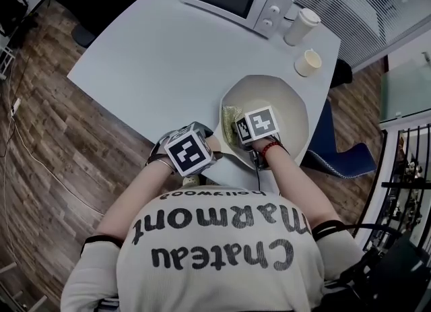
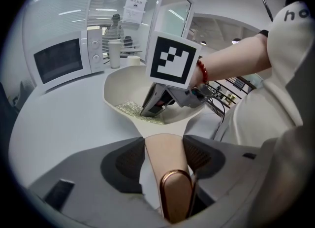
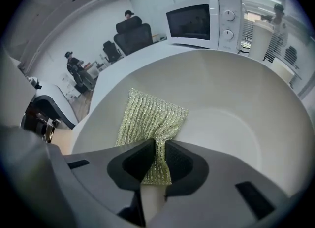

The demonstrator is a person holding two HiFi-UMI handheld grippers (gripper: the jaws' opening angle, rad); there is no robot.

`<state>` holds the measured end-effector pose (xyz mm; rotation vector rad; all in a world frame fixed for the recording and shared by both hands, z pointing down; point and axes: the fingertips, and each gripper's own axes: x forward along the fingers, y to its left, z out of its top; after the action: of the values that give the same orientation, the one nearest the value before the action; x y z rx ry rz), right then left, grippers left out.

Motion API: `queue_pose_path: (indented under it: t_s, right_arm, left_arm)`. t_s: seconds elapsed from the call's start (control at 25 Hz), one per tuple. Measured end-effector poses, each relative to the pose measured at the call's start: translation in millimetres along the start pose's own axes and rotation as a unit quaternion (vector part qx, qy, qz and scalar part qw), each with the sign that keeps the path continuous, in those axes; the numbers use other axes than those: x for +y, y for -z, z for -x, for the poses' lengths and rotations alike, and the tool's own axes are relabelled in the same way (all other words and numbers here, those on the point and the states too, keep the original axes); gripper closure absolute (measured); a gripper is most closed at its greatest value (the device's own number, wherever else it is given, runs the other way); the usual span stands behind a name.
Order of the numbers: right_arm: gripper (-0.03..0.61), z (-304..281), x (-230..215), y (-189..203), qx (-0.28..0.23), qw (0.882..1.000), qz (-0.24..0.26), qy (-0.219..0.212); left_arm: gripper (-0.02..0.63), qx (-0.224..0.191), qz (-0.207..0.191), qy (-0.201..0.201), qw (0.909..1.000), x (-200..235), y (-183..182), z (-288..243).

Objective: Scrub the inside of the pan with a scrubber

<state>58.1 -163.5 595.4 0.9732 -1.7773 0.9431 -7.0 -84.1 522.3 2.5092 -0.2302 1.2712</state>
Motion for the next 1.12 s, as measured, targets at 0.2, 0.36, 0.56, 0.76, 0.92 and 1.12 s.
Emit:
queue_pose_path:
  t_s: [0.2, 0.36, 0.56, 0.76, 0.92, 1.12]
  right_arm:
    - [0.509, -4, -8, 3, 0.036, 0.999, -0.004, 0.023]
    - [0.509, -4, -11, 5, 0.064, 0.997, -0.004, 0.045]
    - [0.509, -2, -14, 9, 0.072, 0.995, -0.005, 0.074]
    - [0.509, 3, -26, 13, 0.078, 0.993, -0.006, 0.092]
    - [0.509, 8, -35, 19, 0.088, 0.991, -0.008, 0.1]
    - [0.509, 15, -40, 25, 0.098, 0.989, -0.015, 0.107]
  left_arm:
    - [0.368, -0.003, 0.002, 0.006, 1.0, 0, -1, 1]
    - [0.368, -0.004, 0.003, 0.008, 1.0, -1, -1, 1]
    - [0.368, -0.004, 0.002, 0.007, 1.0, -1, 2, 1]
    - [0.368, -0.003, 0.002, 0.013, 0.9999, 1, 2, 1]
    - [0.368, -0.006, 0.007, 0.02, 0.9998, -1, 1, 0]
    - [0.368, -0.006, 0.008, 0.022, 0.9997, -2, 0, 1]
